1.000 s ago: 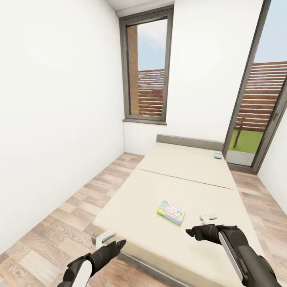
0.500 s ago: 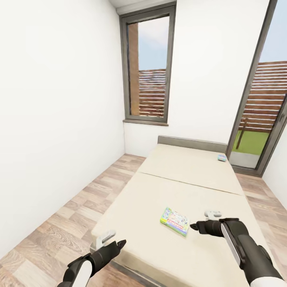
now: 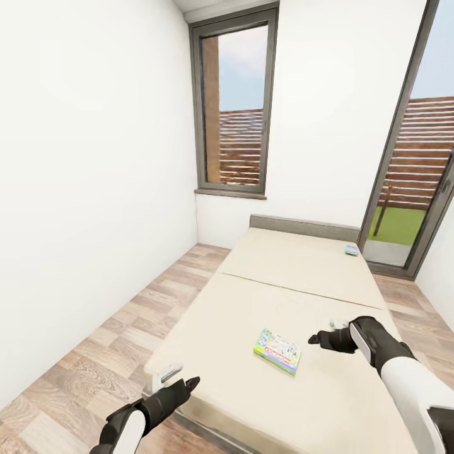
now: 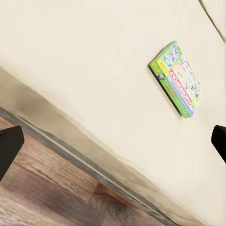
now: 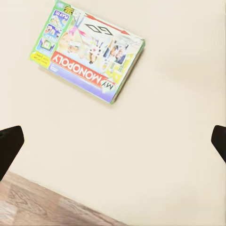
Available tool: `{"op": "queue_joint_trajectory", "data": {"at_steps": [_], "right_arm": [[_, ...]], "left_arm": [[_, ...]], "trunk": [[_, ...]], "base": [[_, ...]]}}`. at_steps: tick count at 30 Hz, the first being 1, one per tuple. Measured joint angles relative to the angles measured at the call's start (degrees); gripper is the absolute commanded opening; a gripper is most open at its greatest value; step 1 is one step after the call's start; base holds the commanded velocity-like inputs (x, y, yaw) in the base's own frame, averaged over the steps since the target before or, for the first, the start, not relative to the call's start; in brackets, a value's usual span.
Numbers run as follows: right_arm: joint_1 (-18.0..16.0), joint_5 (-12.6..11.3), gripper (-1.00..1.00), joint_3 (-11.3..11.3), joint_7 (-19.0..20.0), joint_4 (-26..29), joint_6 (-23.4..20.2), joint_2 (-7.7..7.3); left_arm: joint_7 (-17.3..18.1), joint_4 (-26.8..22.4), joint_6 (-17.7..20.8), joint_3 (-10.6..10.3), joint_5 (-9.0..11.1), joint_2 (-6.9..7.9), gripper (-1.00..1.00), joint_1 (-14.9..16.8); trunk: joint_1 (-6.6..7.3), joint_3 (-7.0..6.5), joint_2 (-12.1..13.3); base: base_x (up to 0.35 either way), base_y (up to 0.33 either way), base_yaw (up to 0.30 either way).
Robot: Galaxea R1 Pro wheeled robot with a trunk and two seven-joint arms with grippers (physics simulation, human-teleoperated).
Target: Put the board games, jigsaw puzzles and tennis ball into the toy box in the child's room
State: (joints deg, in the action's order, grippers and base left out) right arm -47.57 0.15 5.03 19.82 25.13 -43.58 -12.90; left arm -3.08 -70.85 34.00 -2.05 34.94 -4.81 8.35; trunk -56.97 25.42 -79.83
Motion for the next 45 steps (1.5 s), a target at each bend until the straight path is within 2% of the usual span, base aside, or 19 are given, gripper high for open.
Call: {"op": "queue_joint_trajectory", "data": {"at_steps": [1, 3, 8, 13, 18, 20, 23, 26, 27, 29, 30, 32, 35, 37, 38, 45], "right_arm": [[-0.1, 0.0, 1.00, 0.0, 0.0, -0.1, 0.0, -0.01], [-2.5, 0.0, 1.00, 0.0, -0.2, -3.8, 1.8, -0.28], [-4.9, -0.1, 1.00, 0.1, -0.9, -7.1, 4.0, -0.50], [-6.2, -0.4, 1.00, 0.2, -1.9, -8.6, 5.0, -0.54], [-7.0, -0.6, 1.00, 0.3, -2.4, -9.3, 4.8, 0.09], [-7.5, -0.8, 1.00, 0.3, -2.6, -9.6, 3.9, 0.56], [-7.8, -0.8, 1.00, 0.3, -2.6, -9.6, 3.2, 0.75], [-9.1, -0.9, 1.00, 0.3, -2.7, -9.8, 0.9, 1.09], [-9.1, -0.9, 1.00, 0.3, -2.7, -9.8, 0.9, 1.10], [-10.1, -1.1, 1.00, 0.4, -2.6, -9.9, -0.7, 1.21], [-10.1, -1.1, 1.00, 0.4, -2.6, -10.0, -0.7, 1.21], [-10.9, -1.4, 1.00, 0.5, -2.6, -10.0, -2.1, 1.24], [-11.2, -1.6, 1.00, 0.6, -2.6, -10.1, -2.7, 1.24], [-11.6, -2.1, 1.00, 0.9, -2.6, -10.2, -3.4, 1.23], [-11.6, -2.1, 1.00, 0.9, -2.6, -10.2, -3.4, 1.23], [-11.9, -4.7, 1.00, 3.0, -2.5, -10.4, -4.1, 1.18]], "left_arm": [[0.0, 0.0, 0.0, 0.0, 0.0, 0.00, 1.00, 0.0], [-0.1, -1.2, 0.0, -0.2, 0.0, 0.02, 1.00, 0.0], [-0.3, -3.9, 0.3, -0.4, -0.3, 0.05, 1.00, -0.1], [-0.4, -5.6, 0.7, -0.2, -0.3, 0.02, 1.00, 0.1], [-0.7, -6.3, 1.9, 0.7, -0.2, 0.00, 1.00, 1.3], [-1.1, -6.4, 3.6, 2.1, 0.1, -0.05, 1.00, 3.4], [-1.3, -6.4, 4.7, 2.8, 0.4, -0.06, 1.00, 4.9], [-2.1, -5.5, 8.1, 4.6, 1.3, -0.22, 1.00, 9.7], [-2.1, -5.4, 8.2, 4.6, 1.3, -0.22, 1.00, 9.7], [-2.8, -3.9, 9.7, 5.4, 1.9, -0.21, 1.00, 12.9], [-2.8, -3.9, 9.7, 5.4, 1.9, -0.21, 1.00, 13.0], [-3.3, -1.8, 10.7, 6.0, 2.3, -0.16, 1.00, 15.8], [-3.5, -0.6, 11.1, 6.2, 2.4, -0.12, 1.00, 17.2], [-3.7, 1.7, 11.6, 6.5, 2.7, -0.07, 1.00, 19.8], [-3.7, 1.7, 11.6, 6.6, 2.6, -0.06, 1.00, 19.9], [-4.2, 7.3, 12.3, 6.9, 2.9, 0.00, 1.00, 26.1]], "trunk": [[0.00, 0.00, 0.0], [0.00, 0.00, 0.0], [0.00, 0.00, 0.0], [0.00, 0.00, 0.0], [0.00, 0.00, 0.0], [0.00, 0.00, 0.0], [0.00, 0.03, 0.0], [0.00, 0.14, 0.0], [0.00, 0.20, 0.0], [0.00, 0.31, 0.0], [0.00, 0.39, 0.0], [0.00, 0.53, 0.0], [0.00, 0.76, 0.0], [0.00, 0.93, 0.0], [0.00, 1.01, 0.0], [0.00, 1.63, 0.0]], "base": [[0.004, 0.001, 0.000], [0.004, 0.001, 0.000], [0.002, 0.000, 0.000], [0.001, 0.000, 0.000], [0.000, 0.000, 0.000], [0.000, 0.000, 0.000], [0.000, 0.000, 0.000], [0.000, 0.000, 0.000], [0.000, 0.000, 0.000], [0.000, 0.000, 0.000], [0.000, 0.000, 0.000], [0.000, 0.000, 0.000], [0.000, 0.000, 0.000], [0.000, 0.000, 0.000], [0.000, 0.000, 0.000], [0.000, 0.000, 0.000]]}}
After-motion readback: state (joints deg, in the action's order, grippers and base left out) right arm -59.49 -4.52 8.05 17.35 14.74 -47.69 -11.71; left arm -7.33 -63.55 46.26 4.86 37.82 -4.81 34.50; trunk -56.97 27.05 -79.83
